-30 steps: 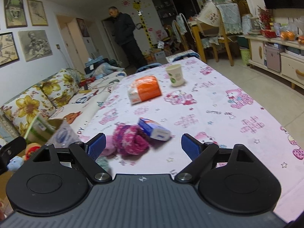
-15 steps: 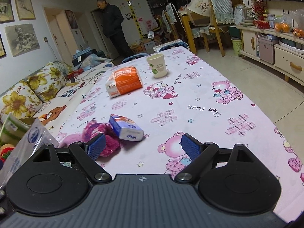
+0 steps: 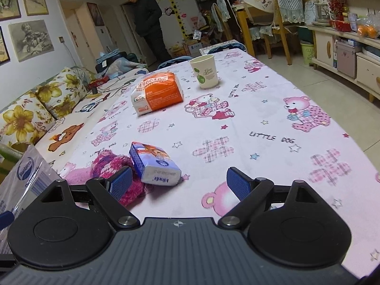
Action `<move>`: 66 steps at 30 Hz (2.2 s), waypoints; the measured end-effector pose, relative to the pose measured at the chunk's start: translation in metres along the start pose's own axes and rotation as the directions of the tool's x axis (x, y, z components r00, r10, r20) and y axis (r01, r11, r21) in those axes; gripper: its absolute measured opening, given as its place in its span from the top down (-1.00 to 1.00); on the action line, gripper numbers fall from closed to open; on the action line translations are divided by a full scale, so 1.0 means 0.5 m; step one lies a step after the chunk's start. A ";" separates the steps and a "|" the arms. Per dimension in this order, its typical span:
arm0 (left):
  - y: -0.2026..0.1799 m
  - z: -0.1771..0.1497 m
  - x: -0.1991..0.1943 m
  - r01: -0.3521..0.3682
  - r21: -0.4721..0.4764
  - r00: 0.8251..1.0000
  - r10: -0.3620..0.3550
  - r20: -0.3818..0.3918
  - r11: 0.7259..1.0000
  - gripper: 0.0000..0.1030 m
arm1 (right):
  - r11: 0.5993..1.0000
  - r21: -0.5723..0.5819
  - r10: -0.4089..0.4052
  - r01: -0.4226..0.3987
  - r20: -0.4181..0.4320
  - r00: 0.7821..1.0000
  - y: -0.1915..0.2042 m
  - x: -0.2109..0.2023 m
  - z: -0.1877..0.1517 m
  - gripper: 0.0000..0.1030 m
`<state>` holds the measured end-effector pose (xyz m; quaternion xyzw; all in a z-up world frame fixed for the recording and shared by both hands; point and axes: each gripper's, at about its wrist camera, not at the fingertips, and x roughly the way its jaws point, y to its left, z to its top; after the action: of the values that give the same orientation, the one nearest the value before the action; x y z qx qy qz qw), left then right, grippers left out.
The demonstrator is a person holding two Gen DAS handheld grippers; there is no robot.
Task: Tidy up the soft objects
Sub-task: 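Move the left tool toward the mint knit ball while the right approaches the Vinda tissue pack, then lower the left tool onto the mint knit ball while the right closes on the Vinda tissue pack, then grasp the mint knit ball with the left tool while the right lifts the tissue pack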
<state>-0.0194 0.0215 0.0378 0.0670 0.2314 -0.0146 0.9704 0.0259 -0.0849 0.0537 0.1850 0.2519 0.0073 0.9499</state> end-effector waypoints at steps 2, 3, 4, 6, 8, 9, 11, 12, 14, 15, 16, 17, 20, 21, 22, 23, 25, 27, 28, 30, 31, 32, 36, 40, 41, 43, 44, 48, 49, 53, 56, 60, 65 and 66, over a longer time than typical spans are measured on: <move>-0.001 0.000 0.011 -0.005 -0.005 1.000 0.005 -0.016 1.000 -0.98 | 1.000 0.011 0.020 -0.020 -0.003 1.000 0.003 0.005 0.001 -1.00; -0.002 0.001 0.017 -0.007 -0.006 1.000 0.007 -0.021 1.000 -0.98 | 0.999 0.017 0.033 -0.033 -0.004 0.999 0.003 0.009 0.002 -1.00; -0.003 0.001 0.019 -0.009 -0.006 1.000 0.009 -0.025 1.000 -0.98 | 0.999 0.020 0.047 -0.047 -0.005 0.999 0.003 0.014 0.004 -1.00; -0.007 0.001 0.024 -0.009 -0.006 0.999 0.009 -0.033 1.000 -0.98 | 0.997 0.024 0.068 -0.067 -0.012 0.998 0.006 0.022 0.004 -1.00; -0.006 0.002 0.032 -0.003 -0.012 0.999 0.003 -0.044 1.000 -0.98 | 0.997 0.027 0.077 -0.077 -0.026 0.997 0.011 0.033 0.004 -1.00; -0.005 0.002 0.036 0.004 -0.024 0.998 -0.006 -0.056 1.000 -0.98 | 0.996 0.027 0.081 -0.080 -0.030 0.996 0.013 0.037 0.004 -1.00; -0.003 0.002 0.043 0.013 -0.048 0.998 -0.016 -0.067 0.999 -0.98 | 0.996 0.025 0.083 -0.082 -0.034 0.996 0.017 0.045 0.006 -1.00; -0.003 0.002 0.047 0.010 -0.049 0.998 -0.013 -0.065 0.999 -0.98 | 0.996 0.025 0.081 -0.080 -0.036 0.996 0.018 0.049 0.005 -1.00; -0.007 0.003 0.051 0.019 -0.047 0.998 -0.022 -0.062 0.999 -0.98 | 0.997 0.030 0.074 -0.073 -0.047 0.996 0.017 0.059 0.007 -1.00; -0.009 0.002 0.050 0.027 -0.045 0.998 -0.030 -0.057 0.999 -0.98 | 0.997 0.036 0.071 -0.069 -0.052 0.996 0.017 0.064 0.007 -1.00; -0.011 0.002 0.050 0.035 -0.042 0.998 -0.037 -0.053 0.999 -0.98 | 0.997 0.041 0.069 -0.067 -0.054 0.996 0.017 0.067 0.008 -1.00; -0.015 0.002 0.048 0.047 -0.038 0.998 -0.049 -0.047 0.998 -0.98 | 0.997 0.044 0.069 -0.066 -0.056 0.996 0.016 0.069 0.009 -1.00; -0.028 0.005 0.035 0.125 -0.010 0.992 -0.125 -0.021 0.992 -0.98 | 0.998 0.037 0.058 -0.056 -0.054 0.997 0.014 0.068 0.011 -1.00; -0.031 0.006 0.029 0.163 -0.002 0.986 -0.163 -0.012 0.987 -0.98 | 0.998 0.036 0.053 -0.052 -0.052 0.997 0.013 0.066 0.012 -1.00; -0.033 0.007 0.021 0.207 0.003 0.978 -0.207 -0.003 0.978 -0.98 | 0.998 0.035 0.051 -0.049 -0.051 0.997 0.012 0.065 0.011 -1.00; -0.034 0.007 0.017 0.228 0.005 0.974 -0.228 0.001 0.974 -0.98 | 0.998 0.035 0.052 -0.051 -0.052 0.997 0.011 0.065 0.011 -1.00; -0.030 0.007 0.015 0.229 -0.003 0.973 -0.229 0.007 0.973 -0.98 | 0.998 0.029 0.060 -0.058 -0.058 0.997 0.012 0.066 0.010 -1.00; -0.019 0.008 0.015 0.194 -0.021 0.981 -0.194 0.025 0.981 -0.98 | 0.997 0.027 0.068 -0.066 -0.066 0.996 0.015 0.069 0.009 -1.00; -0.013 0.009 0.016 0.172 -0.034 0.985 -0.170 0.033 0.985 -0.98 | 0.997 0.028 0.073 -0.071 -0.071 0.995 0.016 0.071 0.008 -1.00; 0.001 0.011 0.024 0.128 -0.054 0.991 -0.126 0.035 0.990 -0.98 | 0.997 0.025 0.079 -0.077 -0.079 0.994 0.018 0.074 0.006 -1.00; 0.006 0.011 0.029 0.101 -0.061 0.995 -0.100 0.028 0.993 -0.98 | 0.997 0.022 0.081 -0.079 -0.081 0.993 0.020 0.076 0.006 -1.00; 0.010 0.012 0.037 0.080 -0.062 0.997 -0.079 0.018 0.995 -0.98 | 0.997 0.020 0.083 -0.081 -0.084 0.993 0.022 0.078 0.005 -1.00; 0.017 0.013 0.055 0.034 -0.041 0.999 -0.035 -0.012 0.999 -0.98 | 0.996 0.018 0.090 -0.089 -0.088 0.992 0.026 0.083 0.004 -1.00; 0.010 0.008 0.070 0.013 -0.007 0.999 -0.013 -0.045 1.000 -0.98 | 0.996 0.001 0.086 -0.086 -0.087 0.993 0.032 0.085 0.007 -1.00; 0.008 0.007 0.075 0.010 0.003 0.998 -0.010 -0.057 1.000 -0.98 | 0.997 -0.003 0.083 -0.083 -0.086 0.993 0.034 0.086 0.007 -1.00; 0.004 0.005 0.083 -0.006 0.020 0.998 0.008 -0.070 1.000 -0.98 | 0.997 -0.004 0.081 -0.082 -0.083 0.993 0.036 0.086 0.006 -1.00; 0.003 0.004 0.084 -0.014 0.027 0.997 0.016 -0.074 1.000 -0.98 | 0.996 -0.004 0.083 -0.084 -0.083 0.993 0.037 0.086 0.006 -1.00; 0.009 -0.002 0.094 -0.032 0.039 0.995 0.036 -0.098 0.999 -0.98 | 0.996 0.002 0.094 -0.095 -0.079 0.992 0.035 0.087 0.005 -1.00; 0.008 -0.003 0.096 -0.033 0.050 0.994 0.038 -0.099 0.998 -0.98 | 0.995 -0.001 0.099 -0.099 -0.080 0.992 0.036 0.087 0.004 -1.00; 0.004 -0.007 0.099 -0.038 0.089 0.994 0.046 -0.098 0.995 -0.96 | 0.994 -0.024 0.100 -0.102 -0.084 0.991 0.043 0.087 0.001 -0.75; 0.000 -0.007 0.105 -0.049 0.109 0.993 0.060 -0.098 0.993 -0.94 | 0.994 -0.044 0.100 -0.104 -0.084 0.992 0.051 0.088 -0.002 -0.48; 0.003 -0.006 0.108 -0.070 0.117 0.993 0.081 -0.090 0.991 -0.74 | 0.993 -0.072 0.085 -0.091 -0.080 0.993 0.057 0.089 -0.002 -0.47; 0.007 -0.004 0.107 -0.090 0.131 0.992 0.100 -0.072 0.987 -0.54 | 0.995 -0.066 0.076 -0.080 -0.073 0.994 0.055 0.088 -0.002 -0.45; 0.008 -0.004 0.106 -0.091 0.128 0.993 0.100 -0.068 0.988 -0.48 | 0.995 -0.066 0.072 -0.077 -0.071 0.995 0.055 0.087 -0.003 -0.45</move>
<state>0.0272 0.0260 0.0128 0.1388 0.2624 0.0201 0.9547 0.0654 -0.0542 0.0416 0.1610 0.2768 0.0579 0.9456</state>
